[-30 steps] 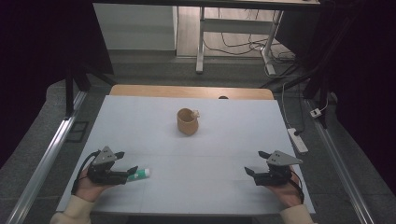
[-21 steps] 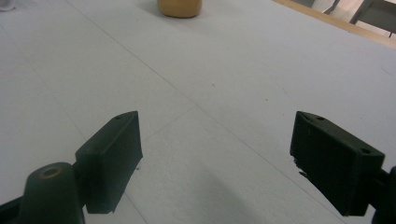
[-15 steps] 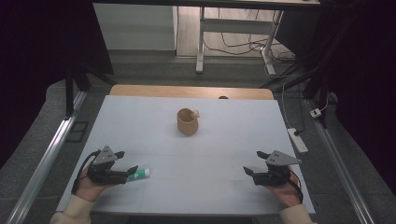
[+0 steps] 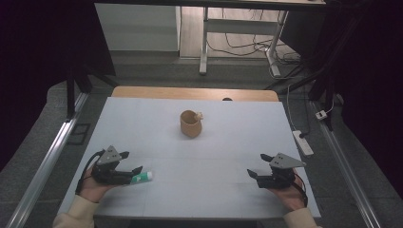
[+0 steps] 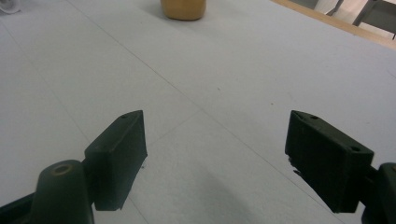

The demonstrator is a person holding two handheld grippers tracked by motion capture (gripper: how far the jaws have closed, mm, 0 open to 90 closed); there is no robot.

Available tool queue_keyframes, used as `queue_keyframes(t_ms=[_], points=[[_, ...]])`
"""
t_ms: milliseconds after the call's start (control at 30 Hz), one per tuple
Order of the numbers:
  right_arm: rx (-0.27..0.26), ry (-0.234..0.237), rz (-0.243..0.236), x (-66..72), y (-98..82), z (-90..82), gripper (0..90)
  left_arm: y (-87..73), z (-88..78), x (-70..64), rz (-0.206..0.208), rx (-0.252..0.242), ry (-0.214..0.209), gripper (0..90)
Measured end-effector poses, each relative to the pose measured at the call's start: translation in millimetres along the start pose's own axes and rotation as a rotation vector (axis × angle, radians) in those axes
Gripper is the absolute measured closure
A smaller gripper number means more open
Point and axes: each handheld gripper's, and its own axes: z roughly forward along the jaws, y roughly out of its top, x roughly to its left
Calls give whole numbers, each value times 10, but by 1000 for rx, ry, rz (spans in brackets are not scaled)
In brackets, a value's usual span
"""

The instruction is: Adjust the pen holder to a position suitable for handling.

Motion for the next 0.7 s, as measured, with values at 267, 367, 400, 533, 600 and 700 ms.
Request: queue_keyframes(t_ms=[267,367,400,533,600,700], points=[[-3,0,0,1,-2,-11,207,210,87,5,32,12,-13,216],[-3,-2,4,-10,-7,-13,210,314,119,23,40,11,-15,220],[-3,-1,7,-16,-11,-9,211,354,132,29,41,10,-16,222],[0,-2,10,-17,-12,-5,214,529,201,64,56,16,-22,233],[-1,-1,10,-17,-12,-2,214,626,247,95,57,22,-28,235],[1,-1,8,-18,-15,7,216,776,328,157,53,35,-33,240]])
